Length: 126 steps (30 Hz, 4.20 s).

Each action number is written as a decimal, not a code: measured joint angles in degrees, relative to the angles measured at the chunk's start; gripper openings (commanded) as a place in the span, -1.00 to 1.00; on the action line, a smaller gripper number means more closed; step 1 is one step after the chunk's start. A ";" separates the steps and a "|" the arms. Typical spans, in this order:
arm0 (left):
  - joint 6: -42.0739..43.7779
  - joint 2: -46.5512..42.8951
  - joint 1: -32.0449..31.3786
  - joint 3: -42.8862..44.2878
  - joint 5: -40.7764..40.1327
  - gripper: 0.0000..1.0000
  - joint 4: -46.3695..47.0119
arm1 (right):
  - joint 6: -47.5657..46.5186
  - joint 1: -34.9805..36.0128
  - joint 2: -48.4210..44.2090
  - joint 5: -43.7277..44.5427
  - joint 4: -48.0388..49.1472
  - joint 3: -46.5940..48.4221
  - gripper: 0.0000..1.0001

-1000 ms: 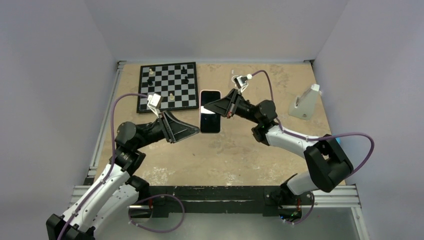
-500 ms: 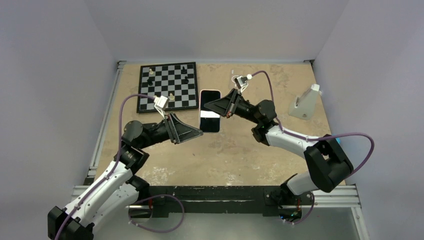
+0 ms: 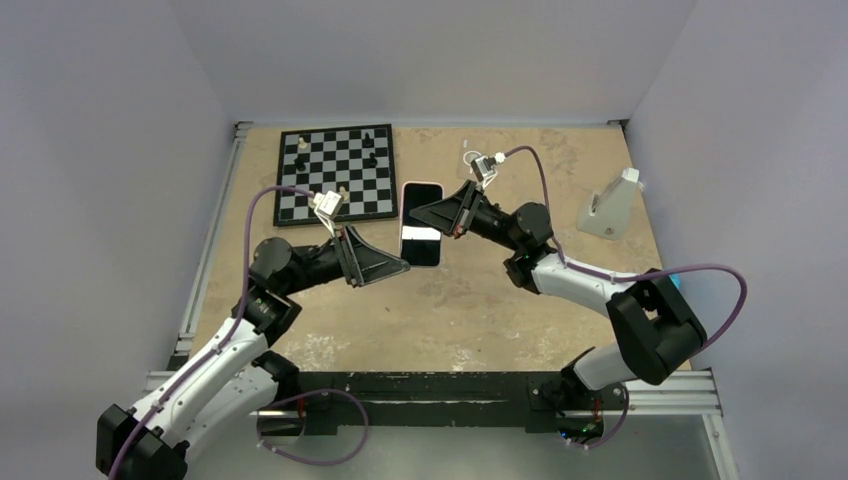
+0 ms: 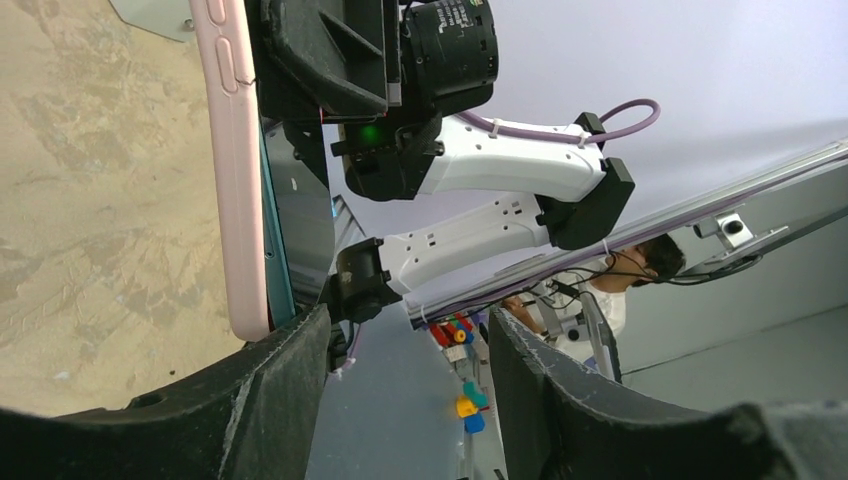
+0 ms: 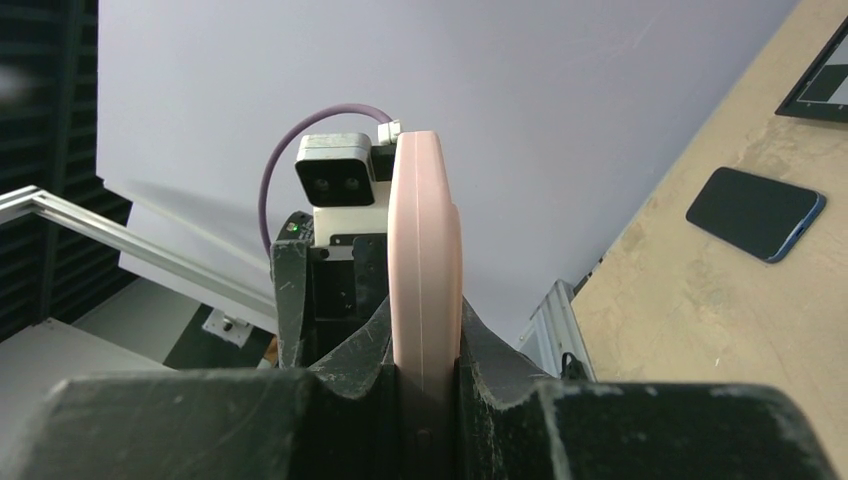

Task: Take the phone out of the phone case
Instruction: Remove the phone case from the phone.

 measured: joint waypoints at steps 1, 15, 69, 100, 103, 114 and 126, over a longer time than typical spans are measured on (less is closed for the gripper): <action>0.24 -0.22 0.00 0.00 0.09 0.32 -0.50 | 0.00 0.00 0.00 -0.02 0.00 -0.20 -1.00; 0.57 -1.73 0.00 -1.81 0.44 0.37 -1.49 | 0.57 0.00 0.00 0.13 1.03 -0.39 -1.00; 1.90 5.84 -0.26 4.48 -12.96 -1.00 -4.63 | -10.01 3.15 -1.62 -4.13 -9.11 4.15 0.59; -15.82 -14.56 0.07 1.22 -37.86 -1.00 -22.53 | -10.69 7.10 3.02 -6.32 -9.51 5.46 -0.37; -16.65 -14.88 0.09 0.26 -37.83 -1.00 -20.85 | -9.64 7.32 4.07 -6.12 -8.48 6.19 -0.43; -18.03 -15.45 0.37 -0.96 -38.18 -1.00 -19.26 | -7.28 8.02 6.97 -4.50 -7.34 7.43 -1.00; -19.52 -14.16 2.10 -1.16 -43.08 -1.00 -13.25 | -8.94 8.92 13.20 -0.24 -8.74 17.25 -1.00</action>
